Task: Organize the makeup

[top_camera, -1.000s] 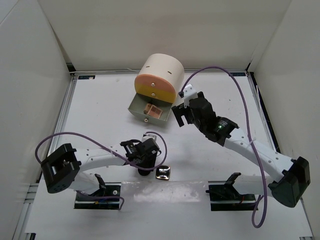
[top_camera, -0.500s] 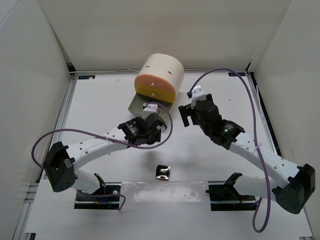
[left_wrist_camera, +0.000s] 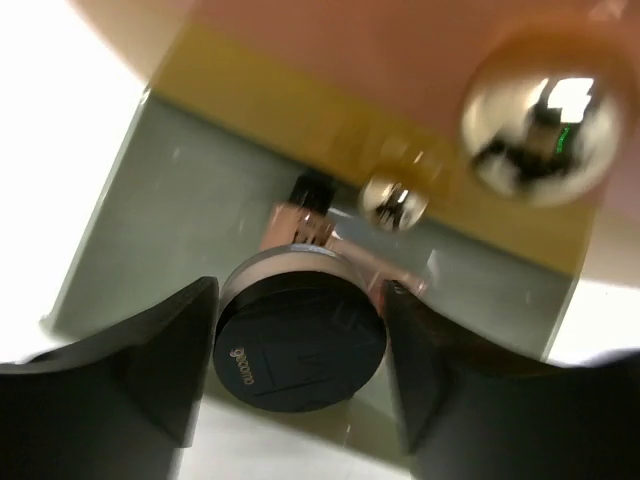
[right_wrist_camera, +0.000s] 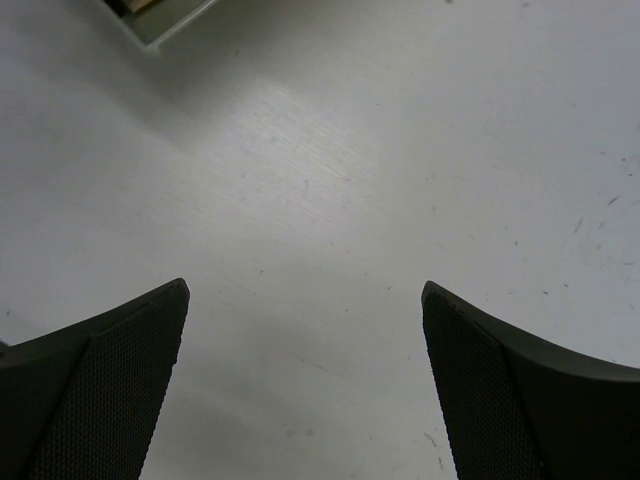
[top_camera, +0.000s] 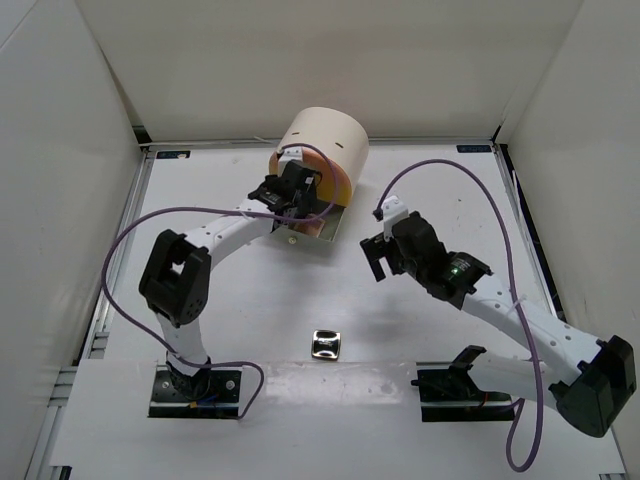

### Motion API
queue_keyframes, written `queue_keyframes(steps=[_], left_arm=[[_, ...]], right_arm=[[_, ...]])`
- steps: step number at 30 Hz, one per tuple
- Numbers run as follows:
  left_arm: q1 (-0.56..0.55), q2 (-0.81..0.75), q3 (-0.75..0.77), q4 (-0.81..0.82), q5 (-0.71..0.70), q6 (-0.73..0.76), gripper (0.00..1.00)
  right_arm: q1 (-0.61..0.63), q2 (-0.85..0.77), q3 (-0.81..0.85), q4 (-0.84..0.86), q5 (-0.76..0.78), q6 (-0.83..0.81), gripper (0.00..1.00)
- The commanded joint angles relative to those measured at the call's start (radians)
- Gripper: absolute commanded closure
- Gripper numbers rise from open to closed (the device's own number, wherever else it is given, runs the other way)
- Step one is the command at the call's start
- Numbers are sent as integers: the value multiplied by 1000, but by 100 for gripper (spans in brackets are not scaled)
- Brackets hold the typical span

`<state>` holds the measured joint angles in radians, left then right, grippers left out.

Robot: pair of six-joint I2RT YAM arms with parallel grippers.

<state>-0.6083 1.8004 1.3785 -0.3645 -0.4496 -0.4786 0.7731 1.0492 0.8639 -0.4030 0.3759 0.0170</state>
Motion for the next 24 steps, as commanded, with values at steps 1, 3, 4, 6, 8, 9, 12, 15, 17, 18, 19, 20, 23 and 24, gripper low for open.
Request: queue_keyframes(steps=[1, 3, 4, 6, 8, 9, 12, 15, 17, 18, 19, 20, 23, 24], left_arm=[[12, 19, 76, 9, 49, 32, 15], [12, 16, 70, -2, 40, 23, 2], [13, 10, 64, -1, 37, 18, 2], [13, -27, 47, -4, 37, 17, 2], [15, -76, 27, -7, 46, 20, 2], [12, -94, 19, -10, 43, 18, 2], [12, -183, -27, -34, 38, 11, 2], [12, -300, -93, -77, 11, -11, 2], [12, -401, -128, -108, -12, -32, 2], [12, -435, -166, -150, -20, -43, 2], [12, -499, -182, -169, -26, -55, 2], [12, -527, -200, -197, -34, -69, 2], [13, -640, -268, -292, -69, -135, 2], [12, -668, -283, -313, -80, -161, 2]], right_arm=[[28, -34, -14, -26, -100, -54, 1], [61, -28, -17, -49, -146, -106, 1], [74, -25, -19, -63, -158, -120, 1], [129, 6, -16, -88, -192, -143, 1], [190, 21, -19, -94, -244, -179, 1], [208, 31, -20, -94, -271, -192, 1], [270, 67, -13, -94, -439, -277, 1], [313, 113, -5, -88, -587, -362, 1], [341, 181, 9, -106, -626, -419, 1], [350, 205, 20, -114, -615, -425, 1], [359, 257, 35, -118, -600, -431, 1], [380, 290, 46, -125, -577, -446, 1], [429, 380, 76, -125, -559, -460, 1], [439, 399, 78, -119, -560, -459, 1]])
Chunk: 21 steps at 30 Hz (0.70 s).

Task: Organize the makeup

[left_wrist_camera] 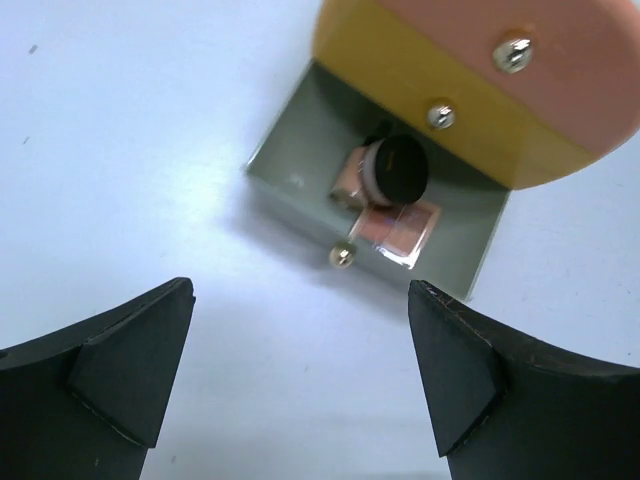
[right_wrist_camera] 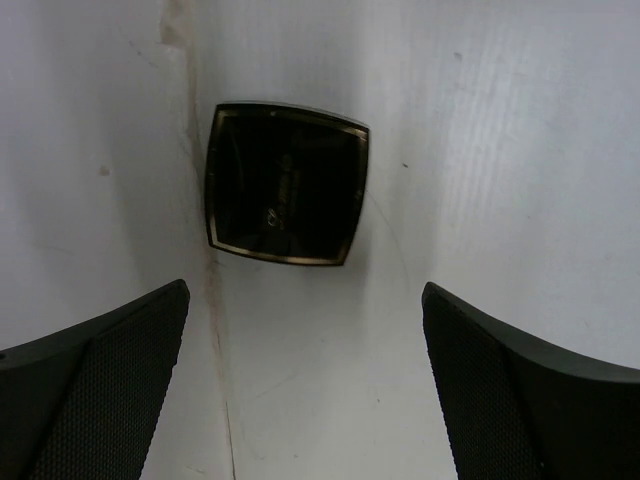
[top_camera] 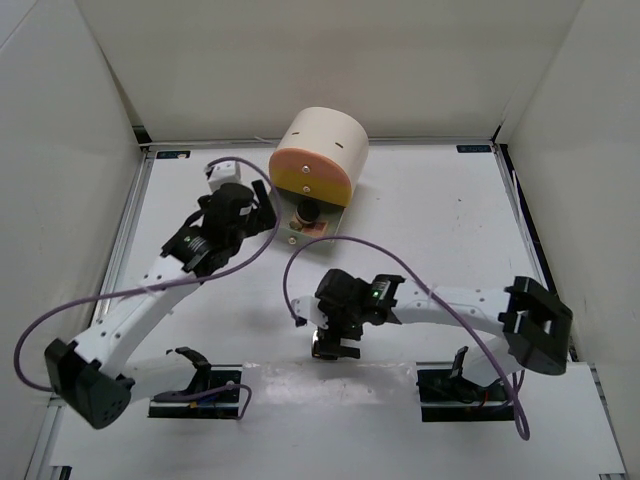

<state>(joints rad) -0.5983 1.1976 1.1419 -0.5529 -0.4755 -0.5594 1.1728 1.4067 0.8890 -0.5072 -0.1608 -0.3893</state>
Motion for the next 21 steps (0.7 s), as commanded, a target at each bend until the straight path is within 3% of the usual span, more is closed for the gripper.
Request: queue_keyframes(steps=[1, 8, 16, 18, 19, 21], left_arm=[[3, -111, -77, -165, -58, -94, 2], [3, -246, -157, -260, -49, -177, 2], [3, -222, -133, -306, -69, -180, 2], [3, -210, -114, -323, -78, -177, 2], [3, -204, -111, -324, -87, -175, 2], [3, -204, -103, -324, -91, -171, 2]], right_arm=[[48, 57, 53, -8, -25, -49, 1], [85, 106, -44, 185, -36, 12, 1], [103, 207, -55, 249, 64, 55, 3], [125, 207, -55, 248, 128, 70, 9], [126, 201, -56, 256, 209, 95, 25], [128, 155, -59, 266, 271, 112, 44]])
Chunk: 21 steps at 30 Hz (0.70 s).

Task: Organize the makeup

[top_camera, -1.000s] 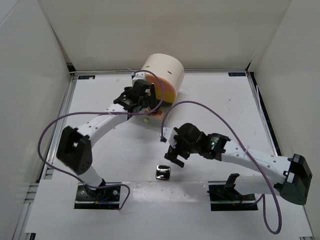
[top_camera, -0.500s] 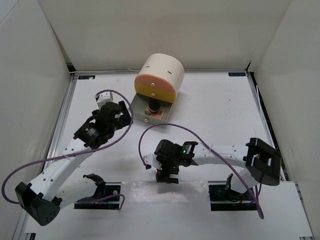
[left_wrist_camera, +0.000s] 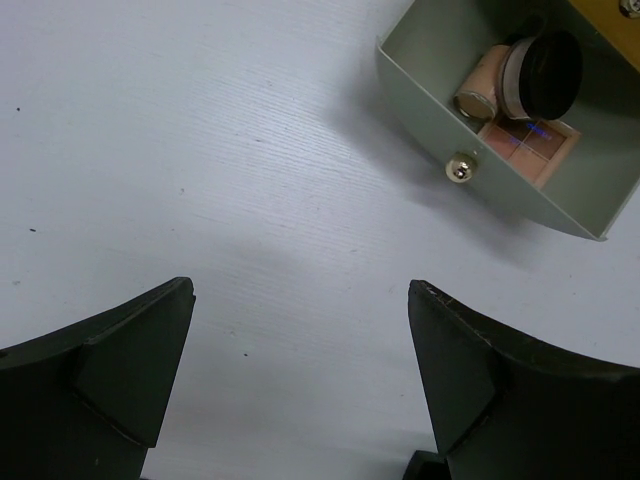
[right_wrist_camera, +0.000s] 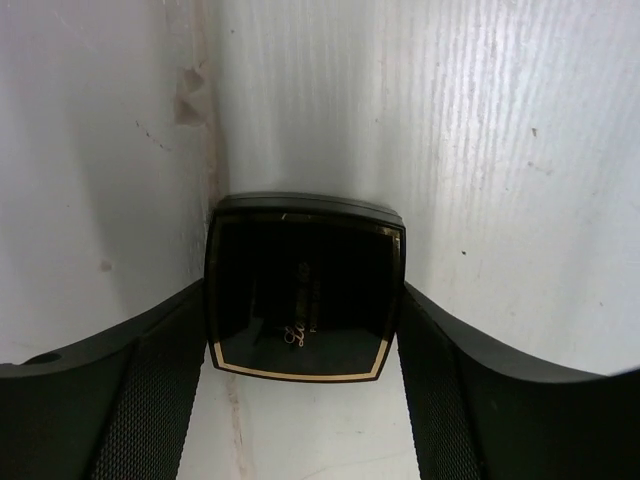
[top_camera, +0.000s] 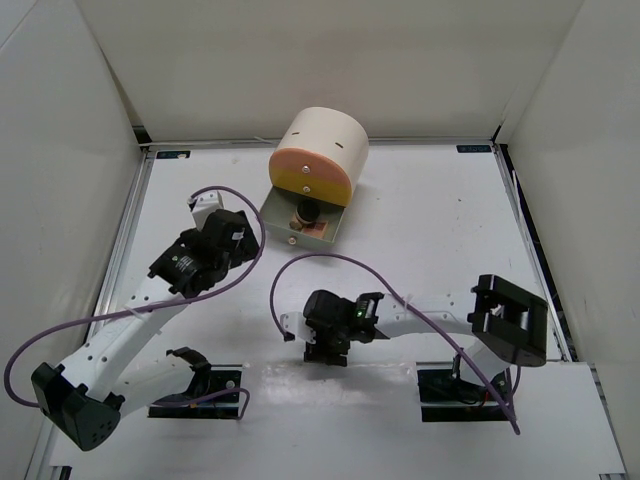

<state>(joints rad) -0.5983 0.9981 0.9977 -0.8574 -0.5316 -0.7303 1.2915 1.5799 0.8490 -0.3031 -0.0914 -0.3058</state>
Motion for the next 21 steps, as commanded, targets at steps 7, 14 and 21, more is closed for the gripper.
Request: queue_keyframes(steps=[7, 14, 21], left_arm=[[5, -7, 36, -17, -67, 16, 2], [43, 33, -14, 1, 1, -9, 2], [107, 88, -71, 49, 99, 37, 2]], right_arm=[[-61, -171, 16, 174, 324, -39, 65], [-309, -71, 261, 297, 328, -87, 65], [-408, 215, 553, 309, 407, -52, 64]])
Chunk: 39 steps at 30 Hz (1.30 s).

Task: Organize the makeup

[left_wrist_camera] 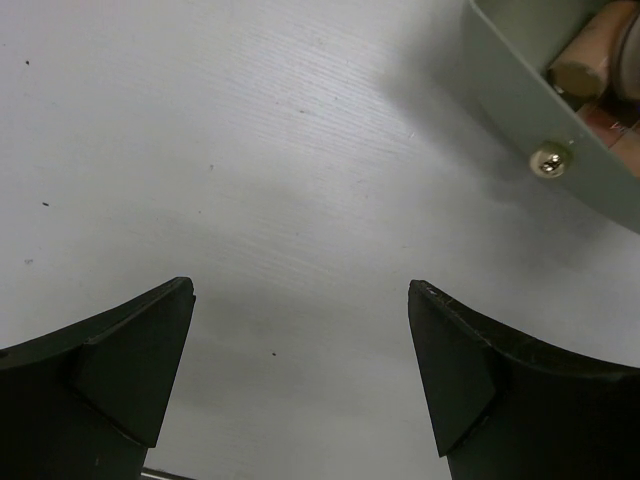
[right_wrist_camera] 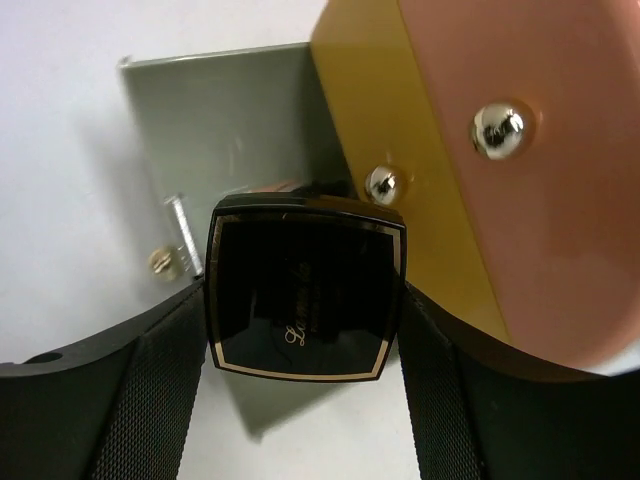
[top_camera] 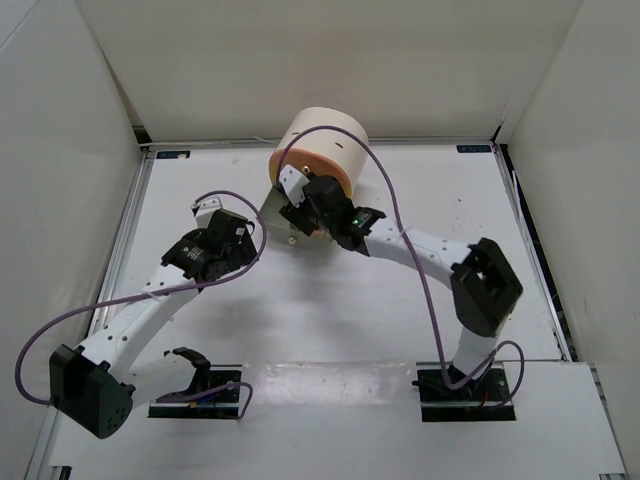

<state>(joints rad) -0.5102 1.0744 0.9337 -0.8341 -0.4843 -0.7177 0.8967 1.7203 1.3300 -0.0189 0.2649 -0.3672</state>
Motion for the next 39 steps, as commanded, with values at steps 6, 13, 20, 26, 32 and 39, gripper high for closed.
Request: queue_keyframes(steps=[6, 13, 20, 26, 32, 39], left_arm=[[62, 30, -22, 67, 102, 69, 2], [98, 94, -7, 110, 165, 118, 2], [102, 160, 8, 165, 216, 141, 2], [102, 137, -38, 245, 279, 179, 2], [102, 151, -167, 440, 409, 179, 3], [93, 213, -291, 779, 472, 167, 20]], right_arm=[[-38, 179, 149, -15, 54, 4, 56], [-56, 170, 164, -79, 36, 33, 19], [-56, 108, 175, -150, 11, 28, 1], [-83, -8, 170, -141, -142, 62, 1], [-283, -100, 135, -43, -482, 192, 1], [-525, -2, 259, -6, -739, 312, 1]])
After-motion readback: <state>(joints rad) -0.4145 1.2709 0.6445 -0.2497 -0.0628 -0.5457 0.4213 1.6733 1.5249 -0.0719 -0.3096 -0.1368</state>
